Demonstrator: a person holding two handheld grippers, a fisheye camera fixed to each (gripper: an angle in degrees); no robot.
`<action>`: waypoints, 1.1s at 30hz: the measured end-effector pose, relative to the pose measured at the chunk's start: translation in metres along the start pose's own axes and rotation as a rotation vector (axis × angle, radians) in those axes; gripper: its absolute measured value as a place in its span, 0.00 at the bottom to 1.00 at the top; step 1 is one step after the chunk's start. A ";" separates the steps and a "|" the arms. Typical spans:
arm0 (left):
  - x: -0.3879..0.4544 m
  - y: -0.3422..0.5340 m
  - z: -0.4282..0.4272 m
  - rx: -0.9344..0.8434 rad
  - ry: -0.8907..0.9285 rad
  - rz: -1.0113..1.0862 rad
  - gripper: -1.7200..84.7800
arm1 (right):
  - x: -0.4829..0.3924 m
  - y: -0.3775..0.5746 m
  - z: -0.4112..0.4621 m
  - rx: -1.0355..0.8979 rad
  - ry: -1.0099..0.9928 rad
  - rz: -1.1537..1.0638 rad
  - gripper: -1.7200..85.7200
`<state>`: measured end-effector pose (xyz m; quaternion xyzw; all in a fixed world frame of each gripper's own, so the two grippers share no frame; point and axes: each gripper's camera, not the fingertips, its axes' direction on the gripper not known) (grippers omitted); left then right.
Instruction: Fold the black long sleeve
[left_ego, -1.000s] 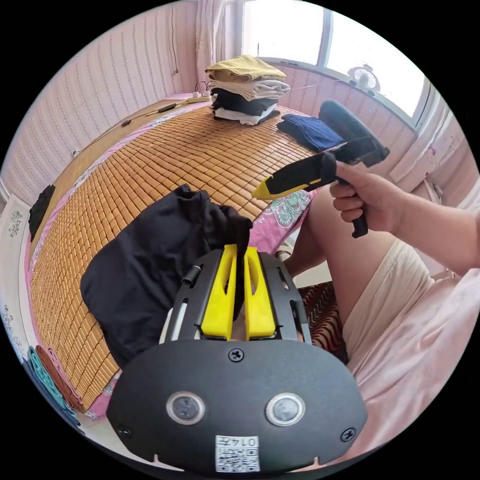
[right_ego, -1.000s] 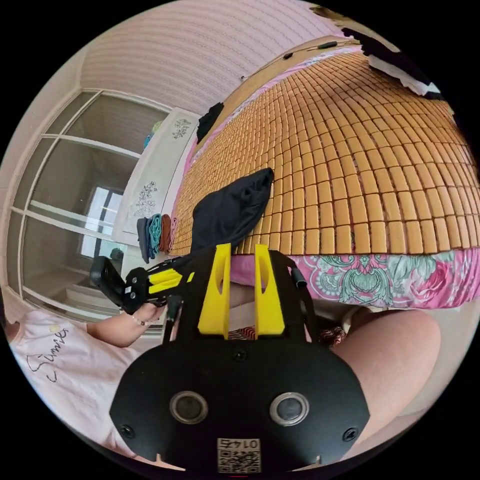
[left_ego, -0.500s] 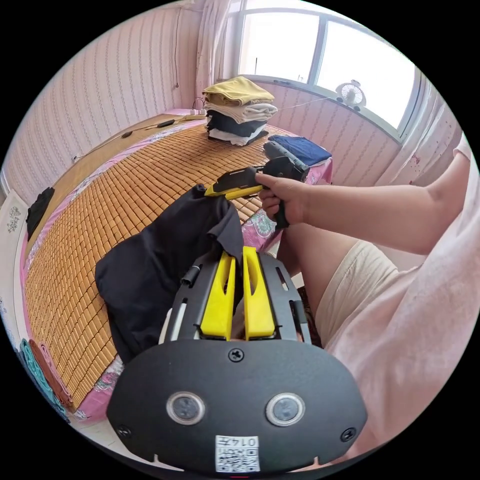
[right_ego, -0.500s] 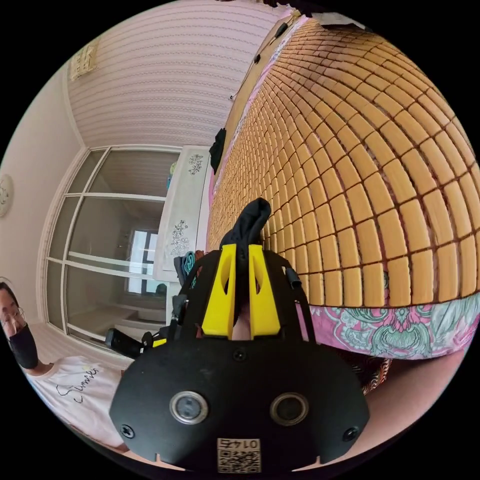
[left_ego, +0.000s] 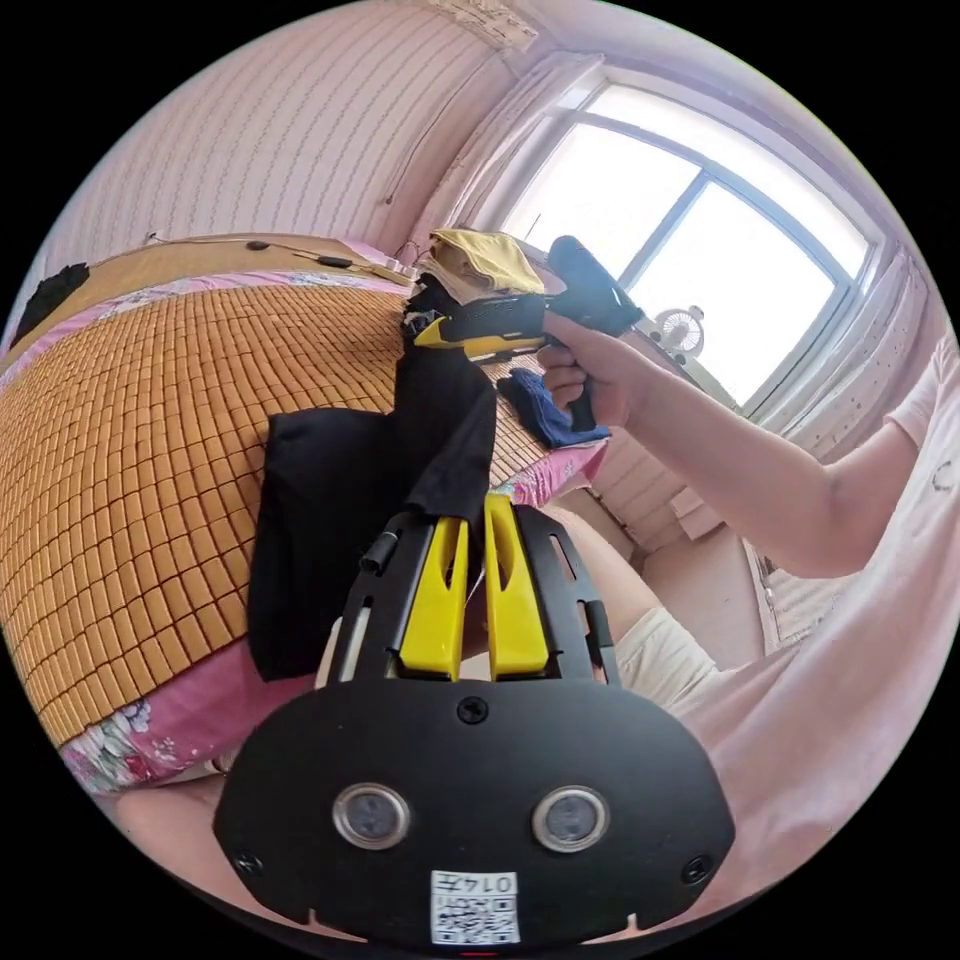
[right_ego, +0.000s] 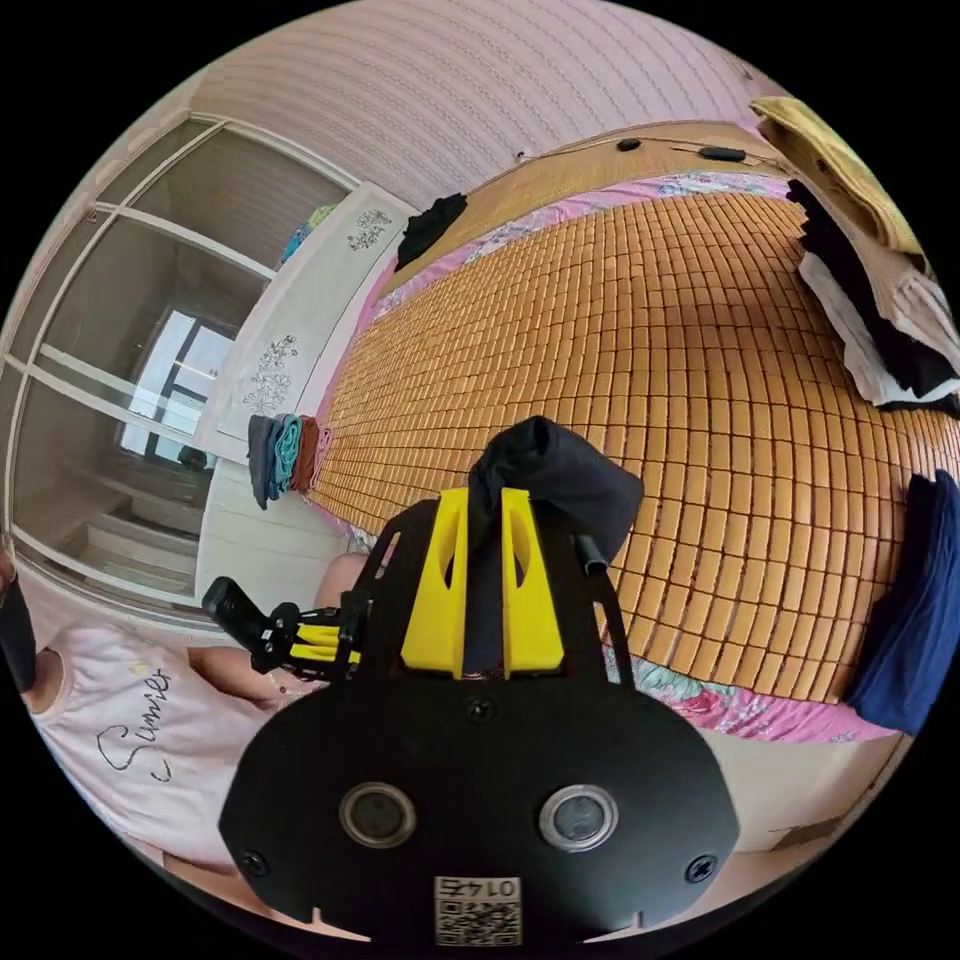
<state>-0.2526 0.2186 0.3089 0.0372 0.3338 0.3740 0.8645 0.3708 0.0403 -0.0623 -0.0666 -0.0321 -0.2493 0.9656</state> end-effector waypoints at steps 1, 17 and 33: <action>-0.009 0.003 -0.003 -0.004 -0.005 -0.027 0.02 | -0.015 -0.021 0.023 -0.036 0.005 -0.033 0.10; -0.117 0.043 -0.040 -0.227 -0.172 -0.366 0.12 | -0.077 -0.175 0.100 -0.322 0.372 -0.303 0.17; -0.106 0.026 -0.049 -0.266 -0.192 -0.388 0.02 | -0.118 -0.237 0.130 -0.550 0.230 -0.423 0.06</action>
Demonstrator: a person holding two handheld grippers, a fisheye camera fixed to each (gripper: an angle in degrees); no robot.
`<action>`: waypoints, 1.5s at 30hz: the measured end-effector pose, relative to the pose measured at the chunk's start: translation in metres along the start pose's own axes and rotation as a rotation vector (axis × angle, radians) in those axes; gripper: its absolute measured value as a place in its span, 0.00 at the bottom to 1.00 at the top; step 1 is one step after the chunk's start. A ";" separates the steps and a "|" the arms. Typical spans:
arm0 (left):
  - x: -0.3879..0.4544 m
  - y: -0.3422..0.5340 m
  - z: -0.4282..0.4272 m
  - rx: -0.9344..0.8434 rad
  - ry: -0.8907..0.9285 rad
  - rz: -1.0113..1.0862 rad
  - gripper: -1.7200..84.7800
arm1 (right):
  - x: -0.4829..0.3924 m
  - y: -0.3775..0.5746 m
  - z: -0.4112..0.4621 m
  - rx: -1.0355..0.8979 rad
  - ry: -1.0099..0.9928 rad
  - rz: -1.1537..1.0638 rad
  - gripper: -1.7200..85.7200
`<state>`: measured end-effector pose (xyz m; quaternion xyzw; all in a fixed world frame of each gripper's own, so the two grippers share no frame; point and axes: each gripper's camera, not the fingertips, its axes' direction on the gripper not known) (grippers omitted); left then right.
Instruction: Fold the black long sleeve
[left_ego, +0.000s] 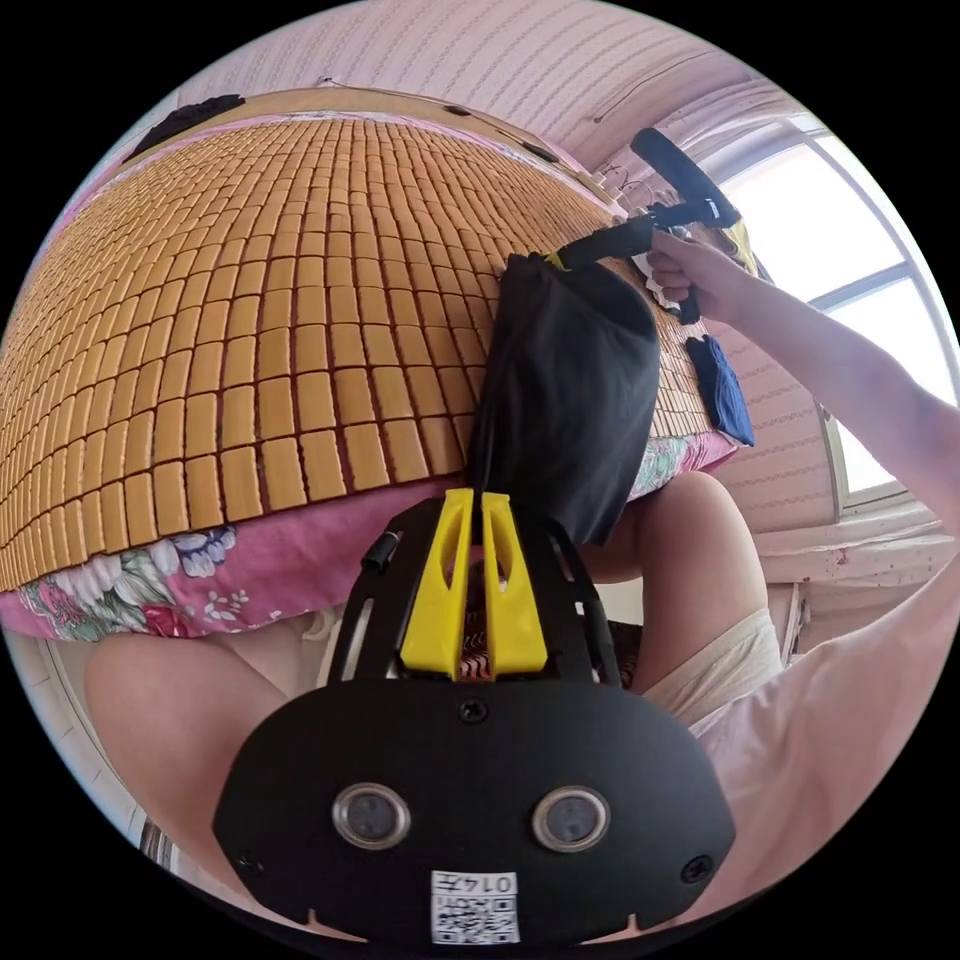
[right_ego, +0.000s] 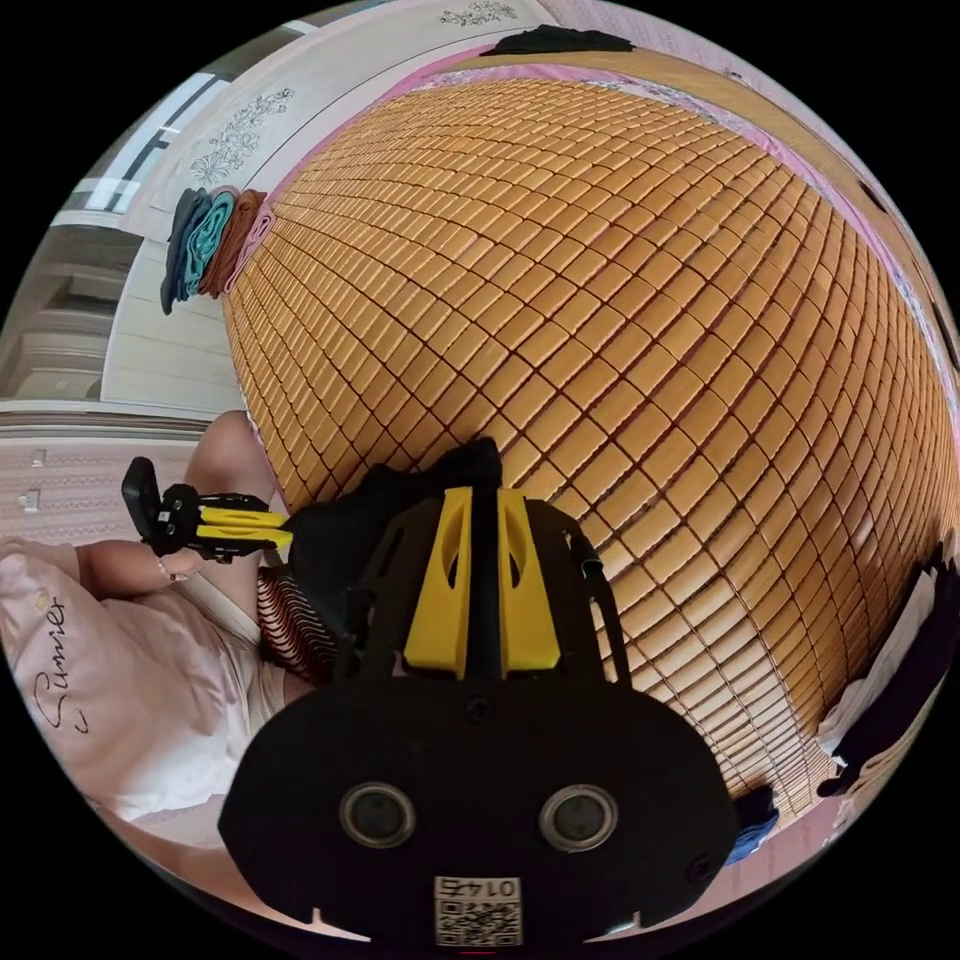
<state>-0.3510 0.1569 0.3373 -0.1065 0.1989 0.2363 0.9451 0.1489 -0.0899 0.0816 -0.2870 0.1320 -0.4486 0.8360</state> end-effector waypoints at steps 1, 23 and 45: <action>0.002 0.001 -0.002 0.002 0.003 0.002 0.02 | -0.005 0.006 -0.013 0.036 -0.005 -0.008 0.05; 0.067 0.183 -0.289 0.627 -0.284 -0.030 0.01 | -0.229 0.067 -0.221 0.653 -0.169 -0.417 0.02; -0.081 0.153 -0.484 0.707 -0.868 -0.460 0.13 | -0.567 -0.350 -0.166 0.206 -0.017 -0.679 0.11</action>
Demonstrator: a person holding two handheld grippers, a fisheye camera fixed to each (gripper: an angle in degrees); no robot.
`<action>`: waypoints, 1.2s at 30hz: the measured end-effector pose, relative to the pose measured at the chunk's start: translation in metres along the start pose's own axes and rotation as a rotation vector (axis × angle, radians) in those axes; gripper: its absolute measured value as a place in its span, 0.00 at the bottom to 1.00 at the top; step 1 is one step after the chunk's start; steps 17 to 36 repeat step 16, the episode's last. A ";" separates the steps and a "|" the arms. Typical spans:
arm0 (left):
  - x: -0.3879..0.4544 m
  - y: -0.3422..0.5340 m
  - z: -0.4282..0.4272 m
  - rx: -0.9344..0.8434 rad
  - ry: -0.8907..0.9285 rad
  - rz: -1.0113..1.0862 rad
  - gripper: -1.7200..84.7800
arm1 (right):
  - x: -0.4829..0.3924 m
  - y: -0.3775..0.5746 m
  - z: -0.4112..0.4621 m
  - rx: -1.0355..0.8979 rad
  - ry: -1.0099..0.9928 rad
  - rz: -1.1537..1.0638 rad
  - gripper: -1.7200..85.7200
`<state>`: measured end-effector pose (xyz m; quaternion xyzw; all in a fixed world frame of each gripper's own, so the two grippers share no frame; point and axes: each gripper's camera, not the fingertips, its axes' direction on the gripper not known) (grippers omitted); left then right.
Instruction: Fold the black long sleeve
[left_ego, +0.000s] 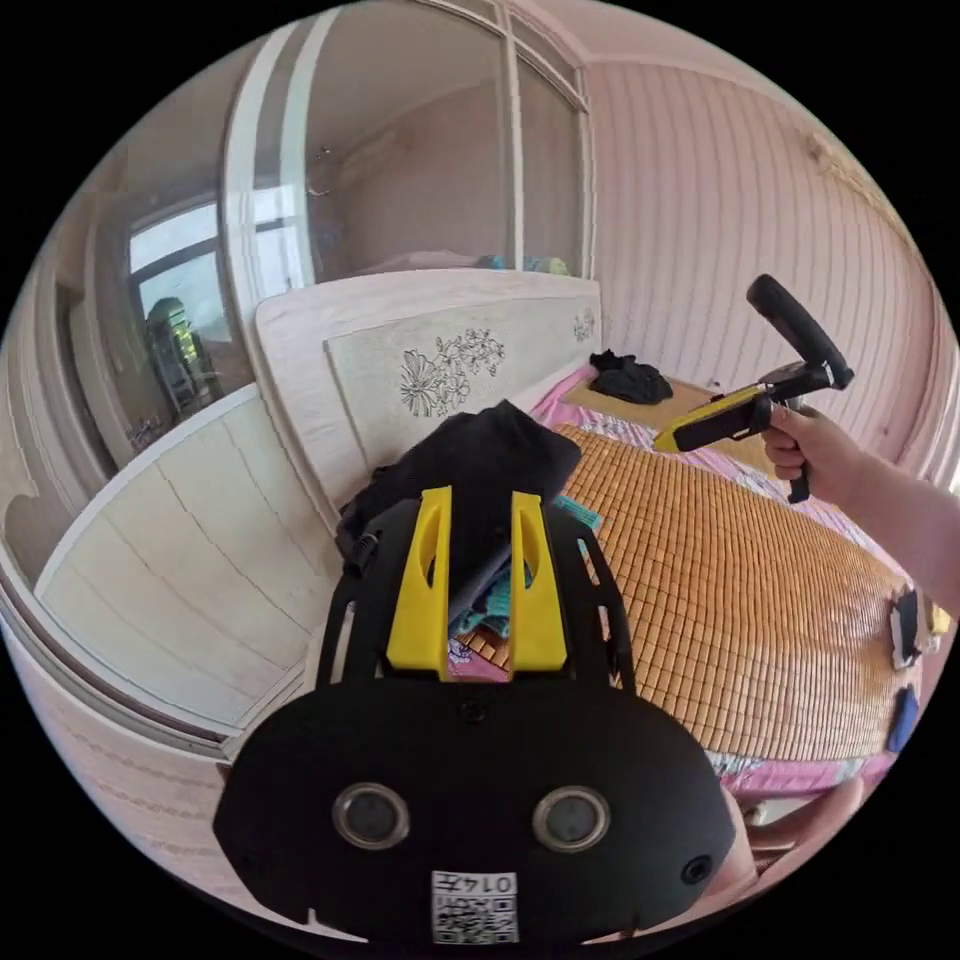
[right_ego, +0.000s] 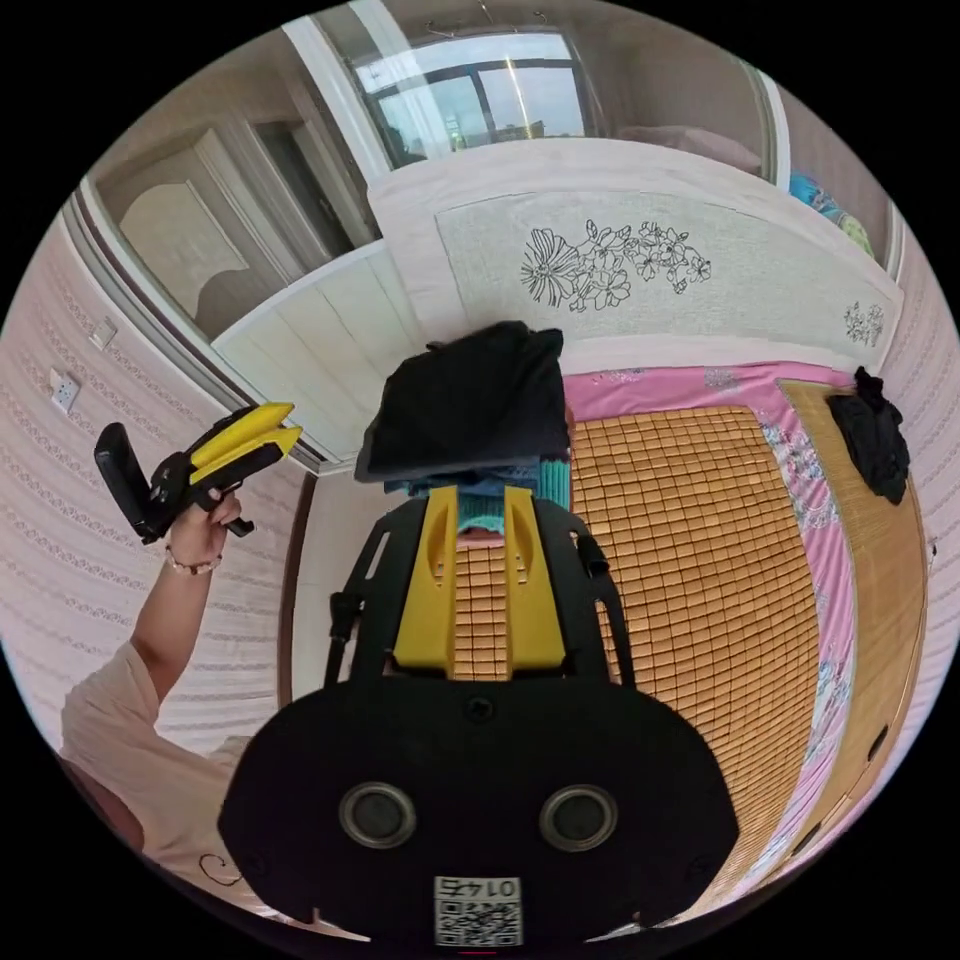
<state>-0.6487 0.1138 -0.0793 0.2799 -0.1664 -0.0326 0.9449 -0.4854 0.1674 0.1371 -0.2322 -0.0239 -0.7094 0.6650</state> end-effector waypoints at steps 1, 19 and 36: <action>0.016 0.006 0.001 -0.022 0.022 0.023 0.13 | 0.001 0.032 0.010 -0.029 0.000 -0.005 0.11; 0.500 0.159 -0.081 -0.478 0.272 0.396 0.09 | -0.052 0.545 -0.089 -0.060 0.108 0.883 0.03; 0.500 0.159 -0.081 -0.478 0.272 0.396 0.09 | -0.052 0.545 -0.089 -0.060 0.108 0.883 0.03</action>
